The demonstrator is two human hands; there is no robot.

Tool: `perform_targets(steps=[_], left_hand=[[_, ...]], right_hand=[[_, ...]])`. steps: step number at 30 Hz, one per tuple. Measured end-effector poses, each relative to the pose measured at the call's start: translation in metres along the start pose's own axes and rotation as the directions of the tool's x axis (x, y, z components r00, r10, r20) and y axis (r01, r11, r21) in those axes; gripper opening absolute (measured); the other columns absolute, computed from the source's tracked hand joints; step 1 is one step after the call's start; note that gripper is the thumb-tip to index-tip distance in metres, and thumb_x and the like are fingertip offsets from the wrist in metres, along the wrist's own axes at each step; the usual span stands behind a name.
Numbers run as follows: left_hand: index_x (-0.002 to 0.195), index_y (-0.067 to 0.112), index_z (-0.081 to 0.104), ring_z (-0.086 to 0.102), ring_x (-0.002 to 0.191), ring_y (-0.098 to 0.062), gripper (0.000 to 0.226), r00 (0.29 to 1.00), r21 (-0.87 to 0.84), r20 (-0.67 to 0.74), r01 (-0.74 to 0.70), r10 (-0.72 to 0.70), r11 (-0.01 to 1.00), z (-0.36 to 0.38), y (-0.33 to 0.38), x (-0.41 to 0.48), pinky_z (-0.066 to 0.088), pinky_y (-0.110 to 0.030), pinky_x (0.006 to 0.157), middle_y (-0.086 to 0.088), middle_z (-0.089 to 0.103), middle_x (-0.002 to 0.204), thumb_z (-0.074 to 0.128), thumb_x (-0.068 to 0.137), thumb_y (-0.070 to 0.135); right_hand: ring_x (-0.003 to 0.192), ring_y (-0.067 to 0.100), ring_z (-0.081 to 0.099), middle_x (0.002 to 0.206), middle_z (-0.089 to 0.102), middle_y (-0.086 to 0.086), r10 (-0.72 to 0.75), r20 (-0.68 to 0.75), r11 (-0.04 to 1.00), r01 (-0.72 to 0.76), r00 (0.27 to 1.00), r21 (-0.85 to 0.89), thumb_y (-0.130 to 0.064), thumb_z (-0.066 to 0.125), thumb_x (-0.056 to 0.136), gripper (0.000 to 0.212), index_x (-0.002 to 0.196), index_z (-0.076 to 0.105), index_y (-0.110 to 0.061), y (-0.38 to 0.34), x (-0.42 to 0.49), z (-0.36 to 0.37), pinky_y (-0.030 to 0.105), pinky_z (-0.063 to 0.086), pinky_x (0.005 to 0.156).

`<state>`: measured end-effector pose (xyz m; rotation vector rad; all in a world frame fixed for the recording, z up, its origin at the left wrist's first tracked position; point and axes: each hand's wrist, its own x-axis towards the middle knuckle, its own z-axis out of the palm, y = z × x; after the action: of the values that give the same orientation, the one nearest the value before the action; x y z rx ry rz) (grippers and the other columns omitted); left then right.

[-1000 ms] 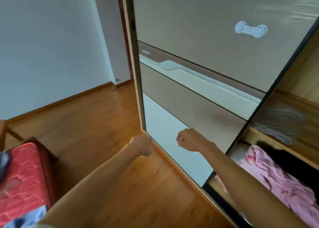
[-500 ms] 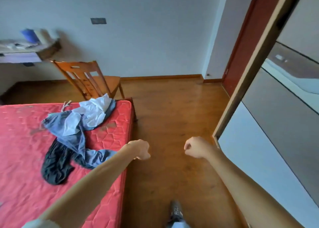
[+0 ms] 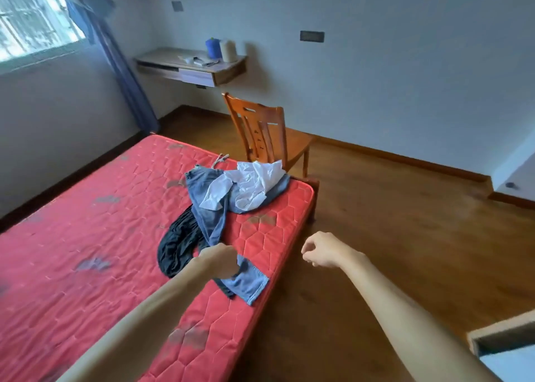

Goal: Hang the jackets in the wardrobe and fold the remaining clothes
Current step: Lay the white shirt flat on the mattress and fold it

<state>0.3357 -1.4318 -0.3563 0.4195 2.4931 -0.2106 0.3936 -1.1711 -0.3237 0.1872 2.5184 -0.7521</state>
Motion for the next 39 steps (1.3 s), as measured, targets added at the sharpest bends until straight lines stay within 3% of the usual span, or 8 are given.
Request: perform_targets(steps=[9, 13, 15, 24, 28, 30, 35, 39], left_hand=[[0.116, 0.014, 0.066, 0.064, 0.098, -0.025, 0.037, 0.987, -0.203, 0.084, 0.151, -0.137, 0.967, -0.002, -0.094, 0.061, 0.055, -0.037, 0.079, -0.004, 0.068, 0.111, 0.049, 0.095, 0.039], [0.091, 0.001, 0.064, 0.060, 0.069, -0.029, 0.029, 0.977, -0.276, 0.098, 0.208, -0.188, 0.939, -0.014, -0.141, 0.103, 0.048, -0.037, 0.057, 0.000, 0.050, 0.065, 0.048, 0.088, 0.026], [0.075, 0.004, 0.057, 0.050, 0.057, -0.023, 0.022, 0.971, -0.301, 0.108, 0.238, -0.215, 0.924, -0.019, -0.158, 0.123, 0.038, -0.031, 0.047, 0.000, 0.046, 0.061, 0.045, 0.084, 0.020], [0.078, 0.004, 0.051, 0.067, 0.092, -0.036, 0.021, 0.972, -0.479, 0.120, 0.236, -0.203, 0.845, -0.047, -0.186, 0.230, 0.054, -0.042, 0.070, -0.020, 0.061, 0.087, 0.043, 0.089, 0.020], [0.098, 0.004, 0.063, 0.066, 0.098, -0.036, 0.027, 0.967, -0.546, 0.124, 0.254, -0.223, 0.798, -0.051, -0.178, 0.279, 0.051, -0.037, 0.072, -0.016, 0.067, 0.102, 0.045, 0.090, 0.022], [0.103, 0.008, 0.066, 0.065, 0.097, -0.033, 0.029, 0.960, -0.597, 0.126, 0.274, -0.250, 0.754, -0.052, -0.172, 0.307, 0.050, -0.034, 0.074, -0.012, 0.068, 0.105, 0.046, 0.092, 0.027], [0.087, 0.007, 0.063, 0.066, 0.090, -0.031, 0.029, 0.920, -0.738, 0.205, 0.370, -0.334, 0.564, -0.042, -0.146, 0.386, 0.052, -0.034, 0.072, -0.011, 0.071, 0.095, 0.045, 0.088, 0.030], [0.078, 0.005, 0.064, 0.070, 0.080, -0.028, 0.038, 0.867, -0.825, 0.360, 0.468, -0.344, 0.317, -0.023, -0.126, 0.465, 0.057, -0.039, 0.078, -0.009, 0.073, 0.079, 0.042, 0.078, 0.036]], right_hand=[[0.092, 0.016, 0.067, 0.083, 0.066, -0.007, -0.180, 0.170, 0.968, 0.205, 0.969, -0.143, -0.016, 0.058, 0.086, 0.024, 0.102, 0.076, -0.018, -0.088, 0.157, -0.005, 0.026, 0.051, 0.084], [0.092, 0.016, 0.067, 0.097, 0.073, 0.000, -0.165, 0.219, 0.959, 0.209, 0.962, -0.194, -0.019, 0.056, 0.088, 0.026, 0.103, 0.076, -0.018, -0.119, 0.227, 0.002, 0.027, 0.053, 0.081], [0.099, 0.019, 0.068, 0.108, 0.074, 0.001, -0.135, 0.257, 0.947, 0.201, 0.957, -0.251, -0.021, 0.056, 0.087, 0.026, 0.104, 0.077, -0.020, -0.131, 0.252, 0.002, 0.031, 0.055, 0.086], [0.112, 0.023, 0.064, 0.114, 0.073, 0.002, -0.058, 0.205, 0.949, 0.118, 0.977, -0.293, -0.021, 0.054, 0.087, 0.027, 0.103, 0.076, -0.021, -0.135, 0.344, -0.023, 0.035, 0.050, 0.098], [0.108, 0.026, 0.065, 0.110, 0.073, 0.002, 0.003, 0.171, 0.962, 0.044, 0.985, -0.269, -0.024, 0.053, 0.088, 0.025, 0.100, 0.075, -0.021, -0.114, 0.387, -0.031, 0.035, 0.051, 0.092], [0.108, 0.026, 0.064, 0.111, 0.073, 0.002, 0.022, 0.193, 0.966, 0.029, 0.981, -0.257, -0.025, 0.053, 0.089, 0.024, 0.100, 0.074, -0.023, -0.105, 0.412, -0.033, 0.035, 0.050, 0.093], [0.108, 0.027, 0.064, 0.112, 0.073, 0.004, 0.026, 0.257, 0.980, 0.026, 0.966, -0.197, -0.025, 0.052, 0.091, 0.025, 0.104, 0.073, -0.020, -0.084, 0.506, -0.029, 0.037, 0.050, 0.093], [0.112, 0.027, 0.062, 0.116, 0.071, 0.004, 0.008, 0.297, 0.985, 0.044, 0.955, -0.168, -0.019, 0.052, 0.093, 0.025, 0.107, 0.073, -0.019, -0.070, 0.591, -0.015, 0.036, 0.048, 0.096]])
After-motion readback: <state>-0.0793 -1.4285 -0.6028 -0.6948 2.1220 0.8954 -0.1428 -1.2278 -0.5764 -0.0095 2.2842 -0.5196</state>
